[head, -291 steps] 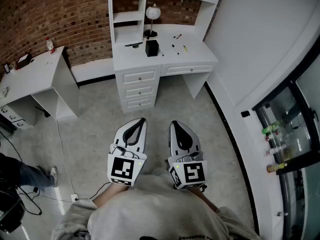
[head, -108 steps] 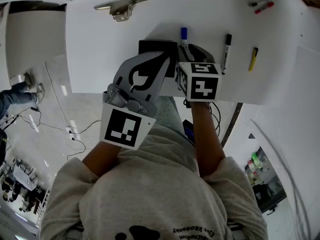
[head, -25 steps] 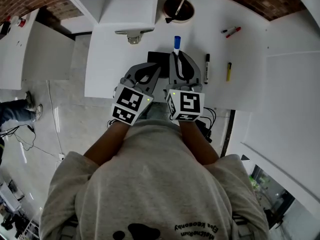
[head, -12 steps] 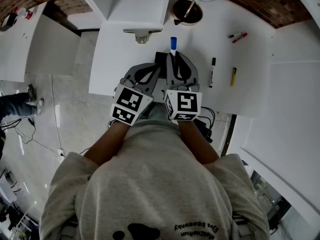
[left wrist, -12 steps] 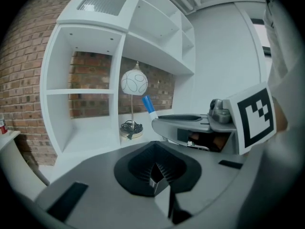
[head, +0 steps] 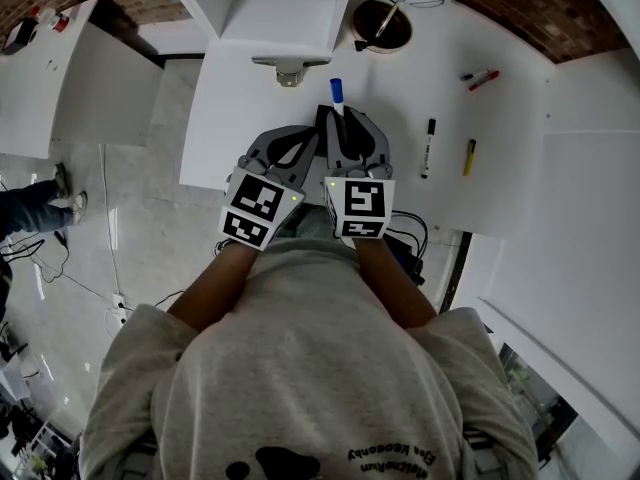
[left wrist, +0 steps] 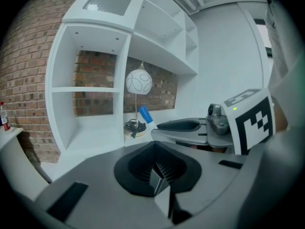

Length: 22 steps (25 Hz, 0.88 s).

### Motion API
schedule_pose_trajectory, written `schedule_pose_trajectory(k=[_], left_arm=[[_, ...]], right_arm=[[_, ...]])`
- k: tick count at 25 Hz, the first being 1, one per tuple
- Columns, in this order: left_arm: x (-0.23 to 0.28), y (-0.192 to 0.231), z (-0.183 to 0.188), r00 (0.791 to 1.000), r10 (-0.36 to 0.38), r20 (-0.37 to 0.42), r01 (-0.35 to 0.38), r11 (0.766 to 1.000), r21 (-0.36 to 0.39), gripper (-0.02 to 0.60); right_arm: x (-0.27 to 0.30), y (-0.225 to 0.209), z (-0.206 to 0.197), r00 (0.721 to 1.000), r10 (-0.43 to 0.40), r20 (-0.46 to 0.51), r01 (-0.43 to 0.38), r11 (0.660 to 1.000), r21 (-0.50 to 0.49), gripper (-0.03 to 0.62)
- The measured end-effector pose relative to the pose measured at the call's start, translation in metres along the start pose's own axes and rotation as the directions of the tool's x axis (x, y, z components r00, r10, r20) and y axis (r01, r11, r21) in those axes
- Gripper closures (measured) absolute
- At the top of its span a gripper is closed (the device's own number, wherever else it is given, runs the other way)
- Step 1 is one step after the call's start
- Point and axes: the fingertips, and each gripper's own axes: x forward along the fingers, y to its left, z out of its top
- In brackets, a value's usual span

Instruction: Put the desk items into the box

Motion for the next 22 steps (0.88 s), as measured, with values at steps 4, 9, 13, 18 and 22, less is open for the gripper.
schedule_pose_trajectory(k=[4,9,13,18,22], left_arm=[[-0.001,0.001,0.000,1.000,0.006,0.003,-0.006,1.000,-0.002,0.578],[-0.003,0.004,-0.001,1.000,0.014,0.003,-0.014,1.000,-0.008,0.577],[-0.005,0.005,0.000,1.000,0.021,0.004,-0.021,1.000,-0.012,0.577],[-0.005,0.004,-0.001,1.000,0.025,0.002,-0.025,1.000,-0.014,0.577],[-0.005,0.003,-0.001,1.000,0.027,0.001,-0.027,1.000,-0.013,0.578]], right_arm=[[0.004,0.005,-0.003,0.998,0.040,-0.050,-0.041,0.999,-0.026,0.519],[0.009,0.010,-0.011,0.987,0.069,-0.145,-0.073,0.997,-0.026,0.517],[0.011,0.015,-0.027,0.949,0.095,-0.300,-0.107,0.994,-0.022,0.517],[0.011,0.021,-0.049,0.857,0.165,-0.488,-0.155,0.986,0.061,0.517],[0.008,0.021,-0.048,0.852,0.179,-0.492,-0.160,0.984,0.080,0.476]])
